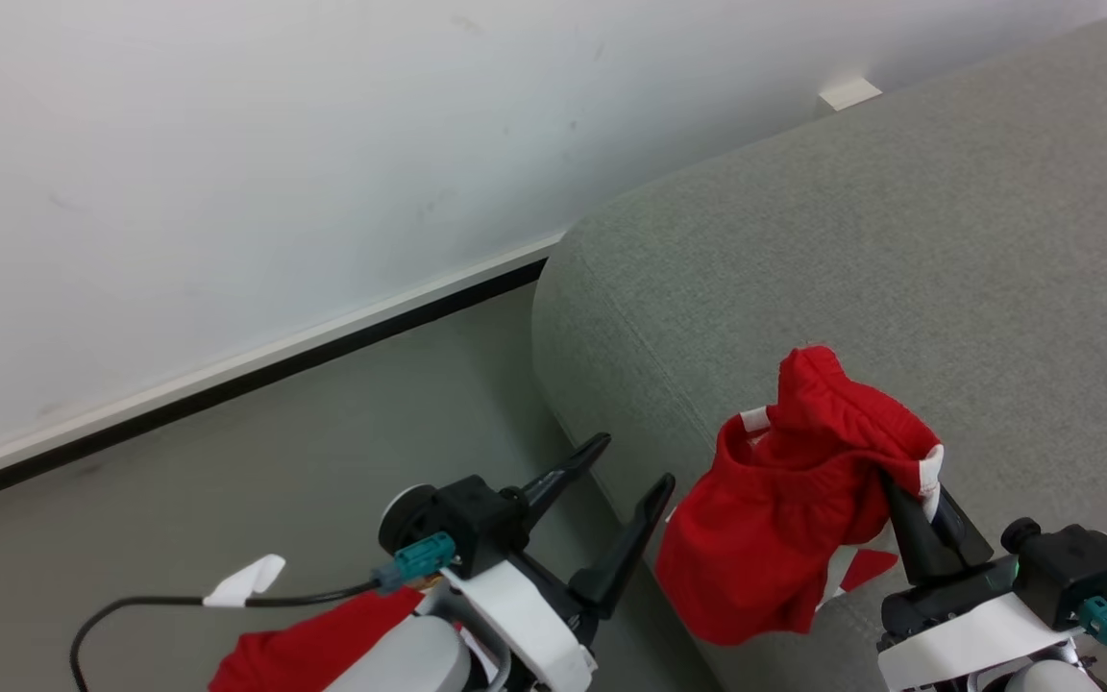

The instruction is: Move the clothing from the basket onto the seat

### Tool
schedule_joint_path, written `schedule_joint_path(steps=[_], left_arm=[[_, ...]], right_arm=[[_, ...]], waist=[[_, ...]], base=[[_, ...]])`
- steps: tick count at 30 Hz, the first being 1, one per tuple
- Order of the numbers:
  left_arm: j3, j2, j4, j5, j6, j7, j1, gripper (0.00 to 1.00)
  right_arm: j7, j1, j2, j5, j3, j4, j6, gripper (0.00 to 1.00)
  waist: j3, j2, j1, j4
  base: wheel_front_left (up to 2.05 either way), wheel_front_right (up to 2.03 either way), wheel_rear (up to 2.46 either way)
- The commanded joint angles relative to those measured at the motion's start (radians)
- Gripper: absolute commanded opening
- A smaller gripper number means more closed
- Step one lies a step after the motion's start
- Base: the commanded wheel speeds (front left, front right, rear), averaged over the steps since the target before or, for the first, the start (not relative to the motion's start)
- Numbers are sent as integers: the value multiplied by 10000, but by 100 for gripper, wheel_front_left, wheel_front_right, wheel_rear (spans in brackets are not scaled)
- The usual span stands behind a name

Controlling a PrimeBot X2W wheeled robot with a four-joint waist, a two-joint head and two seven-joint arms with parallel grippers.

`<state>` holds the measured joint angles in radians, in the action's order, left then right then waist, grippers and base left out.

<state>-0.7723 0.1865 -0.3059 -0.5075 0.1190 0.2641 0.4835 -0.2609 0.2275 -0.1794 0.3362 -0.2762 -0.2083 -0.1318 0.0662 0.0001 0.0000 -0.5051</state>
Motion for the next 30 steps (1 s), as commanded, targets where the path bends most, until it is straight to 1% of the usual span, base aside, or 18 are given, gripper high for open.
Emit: schedule_joint_path(steps=[1, 8, 16, 21, 27, 30], left_arm=[[3, -30, -16, 127, 19, 2, 34, 100], [-192, -167, -182, 277, 110, 3, 281, 100], [-163, -63, -213, 308, 115, 3, 337, 100], [-9, 120, 44, 342, 118, 3, 312, 100], [-240, 575, 407, 435, 120, 3, 659, 100], [-435, 820, 611, 427, 120, 3, 949, 100]], right_arm=[[-21, -195, 69, -101, 87, 91, 22, 0], [-21, -540, 292, -281, 335, 415, 22, 0], [-21, -406, 367, -345, 300, 420, 22, 0], [-21, 301, 395, -175, 388, 484, 23, 0], [-21, 1669, 416, -257, 986, 432, 22, 0], [-21, 2478, 258, -322, 1401, 228, 23, 0]], waist=[[227, -1, 0, -288], [424, -1, 0, -363], [517, -1, 0, -343], [837, -1, 0, -260], [1691, -1, 0, 352], [2146, -1, 0, 678]], base=[[0, 0, 0], [0, 0, 0], [0, 0, 0], [0, 0, 0], [0, 0, 0], [0, 0, 0]])
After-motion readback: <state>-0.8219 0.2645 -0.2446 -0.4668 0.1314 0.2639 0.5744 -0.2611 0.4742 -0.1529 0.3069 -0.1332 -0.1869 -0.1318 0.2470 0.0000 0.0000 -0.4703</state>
